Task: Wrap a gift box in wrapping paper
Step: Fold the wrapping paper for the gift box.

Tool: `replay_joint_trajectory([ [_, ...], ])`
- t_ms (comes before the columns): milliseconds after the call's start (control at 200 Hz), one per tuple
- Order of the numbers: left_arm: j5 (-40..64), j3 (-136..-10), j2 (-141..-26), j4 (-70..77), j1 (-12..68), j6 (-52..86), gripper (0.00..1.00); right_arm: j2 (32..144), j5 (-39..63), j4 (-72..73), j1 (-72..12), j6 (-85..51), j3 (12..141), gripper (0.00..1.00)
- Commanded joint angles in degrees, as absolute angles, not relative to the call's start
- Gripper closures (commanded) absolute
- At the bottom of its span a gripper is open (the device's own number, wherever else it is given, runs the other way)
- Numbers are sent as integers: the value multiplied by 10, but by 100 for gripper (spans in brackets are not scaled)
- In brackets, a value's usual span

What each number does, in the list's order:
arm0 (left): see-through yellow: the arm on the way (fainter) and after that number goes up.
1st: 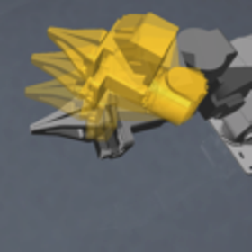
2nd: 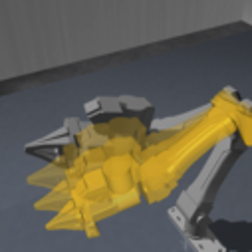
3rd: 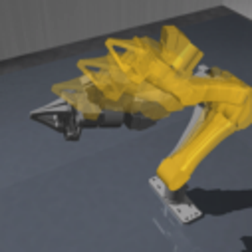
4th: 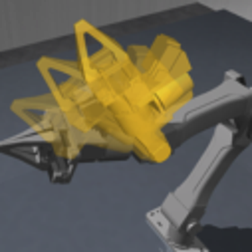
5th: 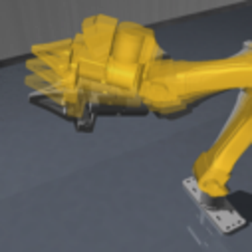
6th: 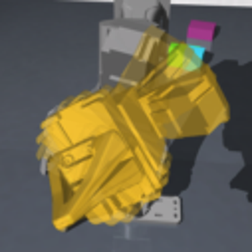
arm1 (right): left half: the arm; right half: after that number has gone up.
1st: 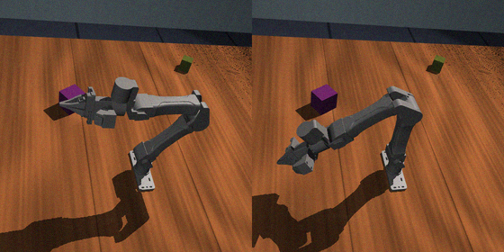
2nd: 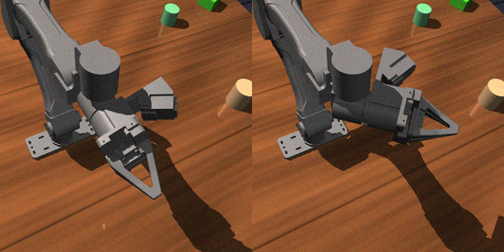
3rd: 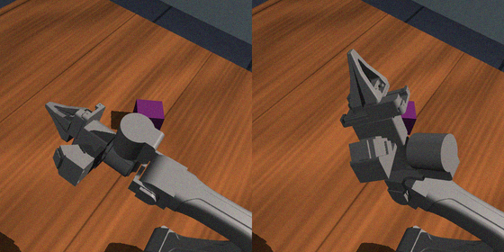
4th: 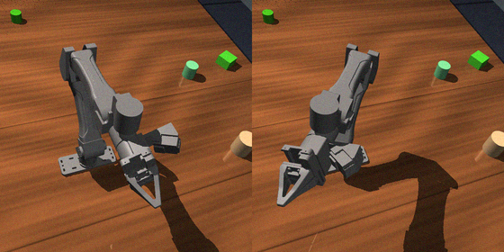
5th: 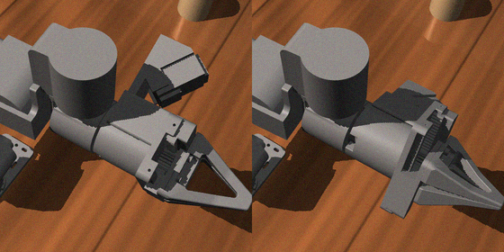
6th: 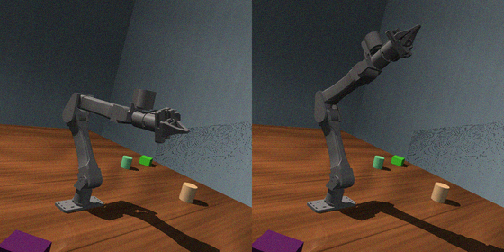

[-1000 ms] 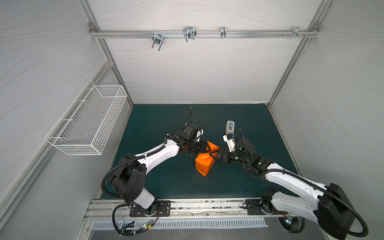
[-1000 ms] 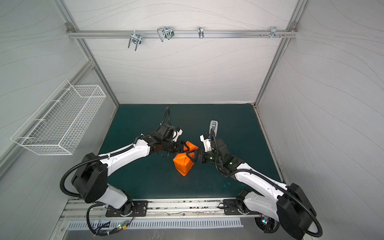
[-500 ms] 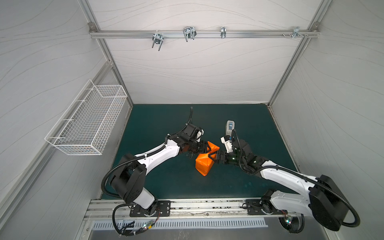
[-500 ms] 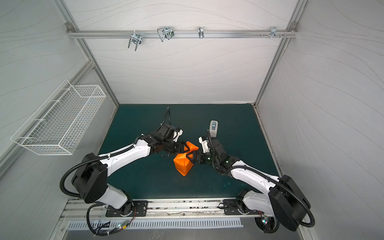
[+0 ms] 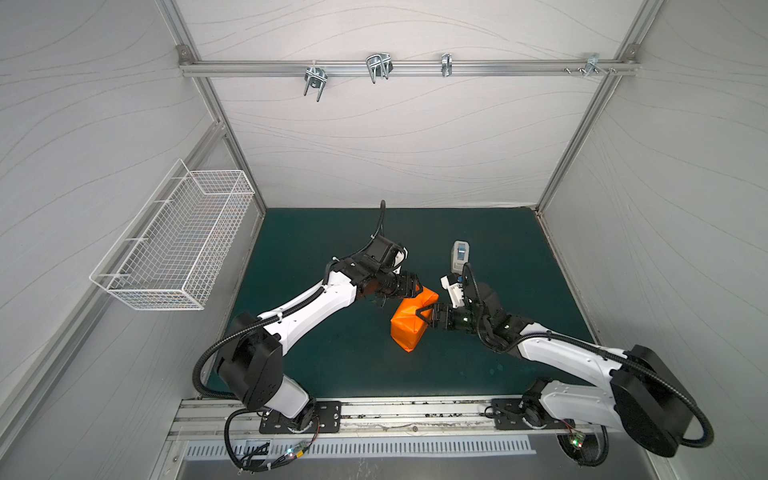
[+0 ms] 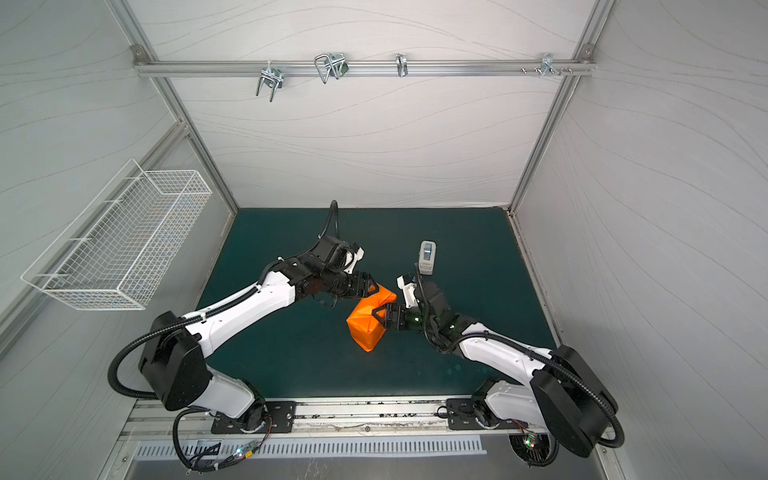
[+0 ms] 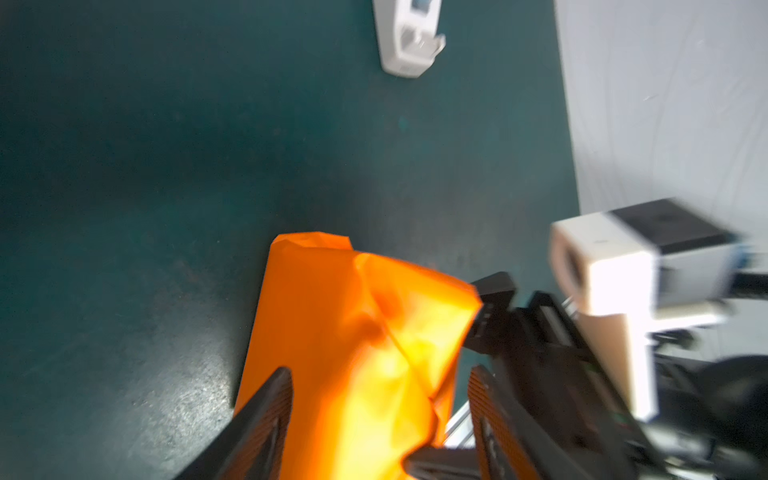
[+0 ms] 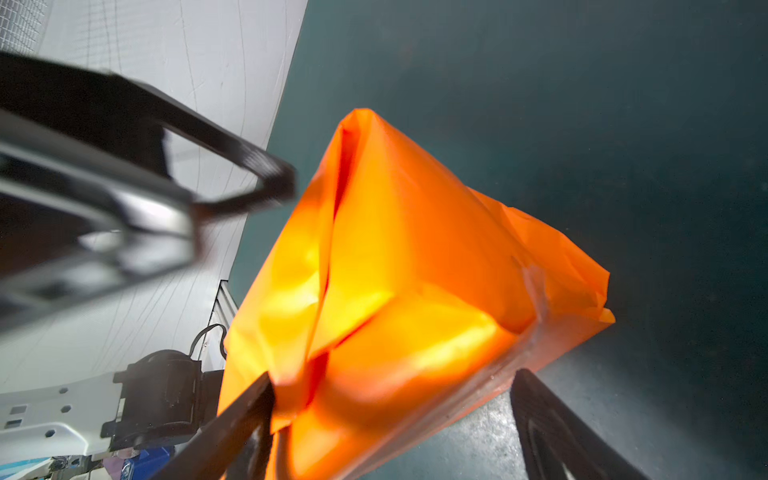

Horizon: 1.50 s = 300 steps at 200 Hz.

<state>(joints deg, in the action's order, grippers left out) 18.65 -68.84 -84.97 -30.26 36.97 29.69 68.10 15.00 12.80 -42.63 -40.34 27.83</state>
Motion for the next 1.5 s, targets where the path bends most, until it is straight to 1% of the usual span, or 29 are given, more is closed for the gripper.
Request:
replay_joint_trajectory([
  [0,158,-714,-816,-345,371,275,26,681,118,96,-427,-408,260,14],
  [165,160,-656,-791,-347,363,277,26,680,121,98,-427,-407,261,14],
  [400,171,-566,-778,-260,362,303,26,682,124,103,-427,-407,259,15],
  [575,184,-566,-791,-231,361,302,26,692,129,107,-426,-406,262,17],
  [795,204,-576,-819,-241,363,297,26,698,135,112,-426,-408,268,19],
  [920,208,-573,-840,-255,364,296,26,680,150,90,-417,-409,287,14],
  [1000,201,-567,-846,-264,364,296,27,648,160,67,-393,-412,302,11],
  [1055,199,-563,-847,-265,364,298,27,623,162,40,-369,-413,316,11],
  [1090,199,-560,-848,-264,364,299,27,609,162,23,-351,-413,326,12],
  [1145,194,-560,-848,-266,364,299,27,599,165,2,-321,-411,342,16],
  [1245,196,-559,-845,-260,364,301,26,615,192,-1,-288,-401,363,21],
  [1325,198,-563,-843,-260,364,302,27,642,212,4,-287,-396,375,24],
  [1400,197,-568,-841,-261,364,302,26,666,233,25,-293,-405,371,29],
  [1495,200,-573,-840,-262,364,303,26,683,230,44,-312,-412,357,30],
])
